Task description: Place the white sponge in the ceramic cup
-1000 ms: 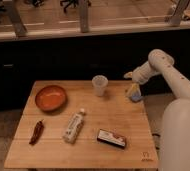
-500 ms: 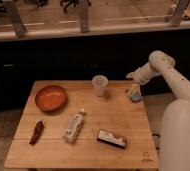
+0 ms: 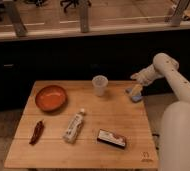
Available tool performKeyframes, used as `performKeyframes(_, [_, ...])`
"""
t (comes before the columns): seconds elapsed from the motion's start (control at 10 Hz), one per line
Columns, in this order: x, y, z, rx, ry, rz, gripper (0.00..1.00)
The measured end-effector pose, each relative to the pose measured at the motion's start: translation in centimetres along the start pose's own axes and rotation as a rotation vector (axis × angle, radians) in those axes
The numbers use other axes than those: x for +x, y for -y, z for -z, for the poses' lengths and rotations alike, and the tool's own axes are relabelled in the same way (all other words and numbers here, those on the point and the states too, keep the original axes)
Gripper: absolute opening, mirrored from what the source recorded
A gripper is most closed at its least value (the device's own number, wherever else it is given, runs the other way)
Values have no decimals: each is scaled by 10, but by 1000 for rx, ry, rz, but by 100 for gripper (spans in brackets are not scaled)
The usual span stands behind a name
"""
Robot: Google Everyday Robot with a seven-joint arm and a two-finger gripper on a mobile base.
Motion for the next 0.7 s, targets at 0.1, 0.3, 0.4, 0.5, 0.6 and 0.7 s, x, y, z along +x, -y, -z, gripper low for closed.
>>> performKeyframes(0.1, [6,4,-4,-8,16,-33,80])
performKeyframes(0.3, [15,10,-12,-20,28,-80,80])
performKeyframes(0.4, [19,12,-16,-24,25,-99,80])
performKeyframes(0.5, [21,14,-18,-21,22,-107,80])
performKeyframes(0.6, [24,16,-21,-15,14,-120,80])
performKeyframes(0.7, [27,17,-23,-11,3,-130,80])
